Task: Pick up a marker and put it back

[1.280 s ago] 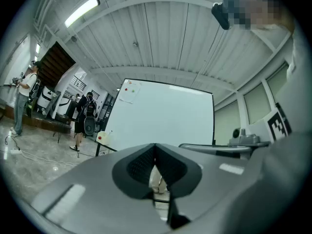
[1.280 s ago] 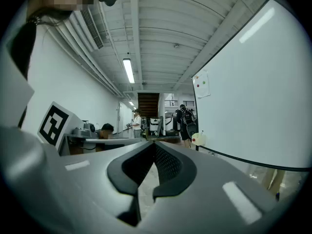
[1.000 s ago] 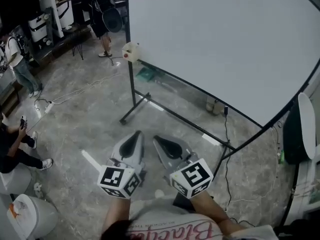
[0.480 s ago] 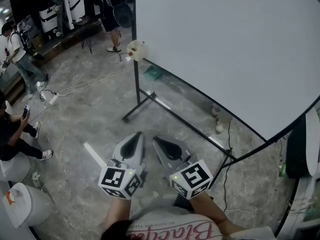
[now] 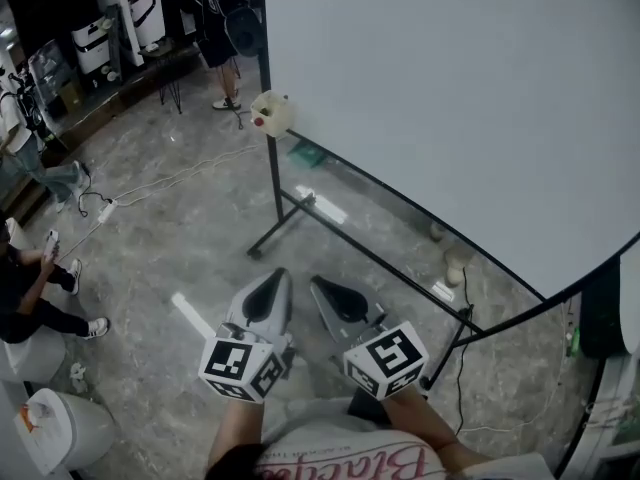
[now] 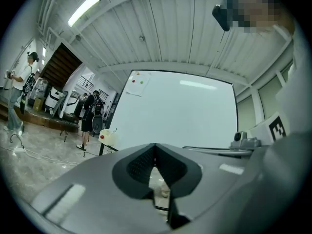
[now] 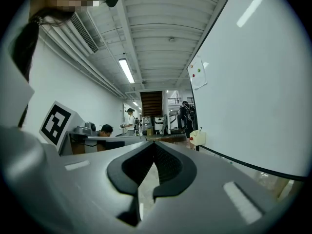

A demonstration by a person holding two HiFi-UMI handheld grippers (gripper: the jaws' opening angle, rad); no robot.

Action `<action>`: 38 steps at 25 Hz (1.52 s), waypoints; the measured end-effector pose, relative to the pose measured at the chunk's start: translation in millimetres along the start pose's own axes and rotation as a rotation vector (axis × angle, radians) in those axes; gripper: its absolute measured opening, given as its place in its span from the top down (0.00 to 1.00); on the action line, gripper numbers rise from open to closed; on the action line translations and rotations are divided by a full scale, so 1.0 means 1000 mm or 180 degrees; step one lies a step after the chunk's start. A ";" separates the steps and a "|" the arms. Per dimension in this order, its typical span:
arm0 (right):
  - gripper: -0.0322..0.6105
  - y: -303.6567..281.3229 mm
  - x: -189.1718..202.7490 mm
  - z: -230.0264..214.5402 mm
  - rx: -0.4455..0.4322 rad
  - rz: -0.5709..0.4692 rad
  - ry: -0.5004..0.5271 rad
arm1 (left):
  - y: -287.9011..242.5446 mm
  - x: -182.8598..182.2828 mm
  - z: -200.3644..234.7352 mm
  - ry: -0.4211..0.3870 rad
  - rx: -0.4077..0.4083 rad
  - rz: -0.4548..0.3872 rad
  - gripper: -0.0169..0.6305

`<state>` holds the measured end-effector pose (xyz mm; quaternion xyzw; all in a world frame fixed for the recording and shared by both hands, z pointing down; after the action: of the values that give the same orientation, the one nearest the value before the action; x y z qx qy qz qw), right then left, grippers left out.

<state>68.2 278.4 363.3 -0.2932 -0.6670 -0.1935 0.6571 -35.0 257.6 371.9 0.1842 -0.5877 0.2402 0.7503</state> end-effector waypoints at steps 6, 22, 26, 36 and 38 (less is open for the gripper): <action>0.95 -0.060 -0.016 -0.033 0.0115 -0.0029 -0.0011 | -0.046 -0.020 0.050 -0.0016 0.0076 0.0002 0.98; 0.95 -0.209 -0.064 -0.113 0.0360 -0.0086 0.0094 | -0.173 -0.075 0.165 -0.0042 0.0374 -0.0036 0.98; 0.95 -0.226 -0.058 -0.126 0.0371 0.0007 0.0049 | -0.189 -0.070 0.182 0.0025 0.0382 0.0002 0.98; 0.95 -0.280 -0.061 -0.190 0.0404 0.0035 0.0021 | -0.253 -0.069 0.218 0.0071 0.0309 0.0040 0.97; 0.95 -0.293 -0.062 -0.209 0.0437 0.0037 -0.0020 | -0.270 -0.071 0.224 0.0045 0.0299 0.0057 0.98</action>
<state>36.8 -85.3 351.9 -0.2520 -0.6790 -0.1426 0.6747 -70.6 -98.3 358.7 0.2123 -0.5721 0.2756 0.7427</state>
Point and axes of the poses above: the fingertips, and each gripper's own axes: y backward along the fingers, z to its left, x out of its underside, the point moved 5 cm from there along y, backward along the fingers, and after that the axes turned 3 degrees about z, right-handed, at the moved point
